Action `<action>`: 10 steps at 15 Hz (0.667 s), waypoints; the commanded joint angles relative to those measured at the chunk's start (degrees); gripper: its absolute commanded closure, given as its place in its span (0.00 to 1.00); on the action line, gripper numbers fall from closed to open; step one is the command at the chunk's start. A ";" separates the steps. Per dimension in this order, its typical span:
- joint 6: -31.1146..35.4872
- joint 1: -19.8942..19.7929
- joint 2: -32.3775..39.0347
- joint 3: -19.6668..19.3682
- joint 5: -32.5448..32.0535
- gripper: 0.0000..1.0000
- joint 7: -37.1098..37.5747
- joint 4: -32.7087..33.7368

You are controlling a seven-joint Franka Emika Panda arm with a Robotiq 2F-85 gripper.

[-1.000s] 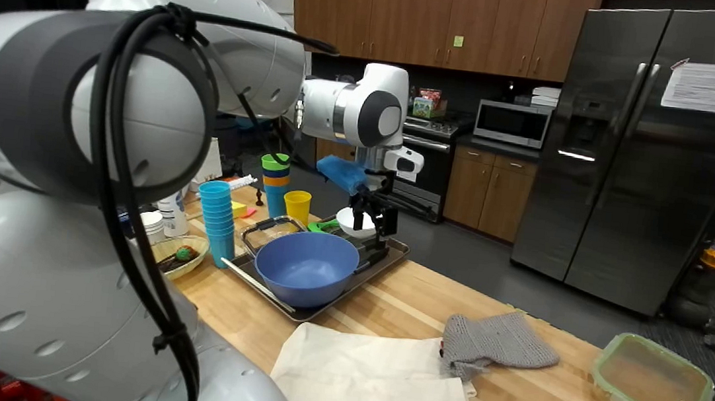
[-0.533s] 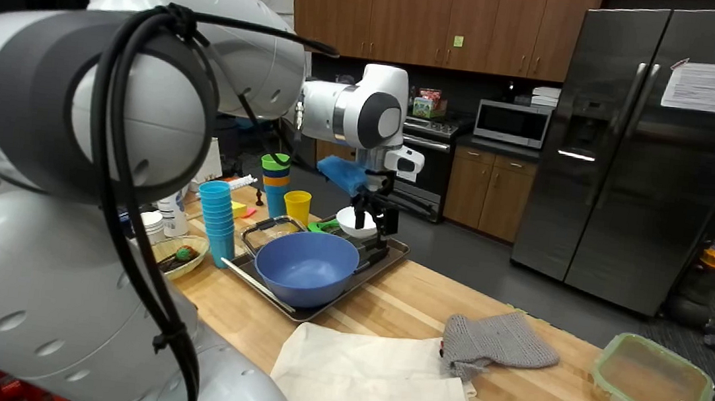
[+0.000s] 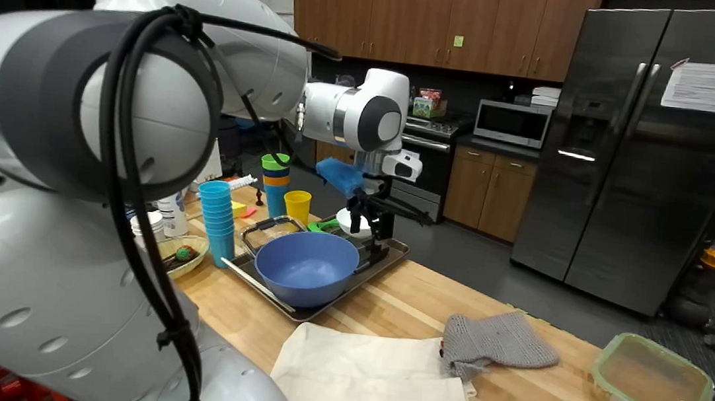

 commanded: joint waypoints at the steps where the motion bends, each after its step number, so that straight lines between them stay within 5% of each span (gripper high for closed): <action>1: -2.23 -0.09 0.01 0.12 0.67 0.00 -0.97 0.36; 10: -2.64 -0.04 0.12 0.14 0.77 0.00 -1.14 0.42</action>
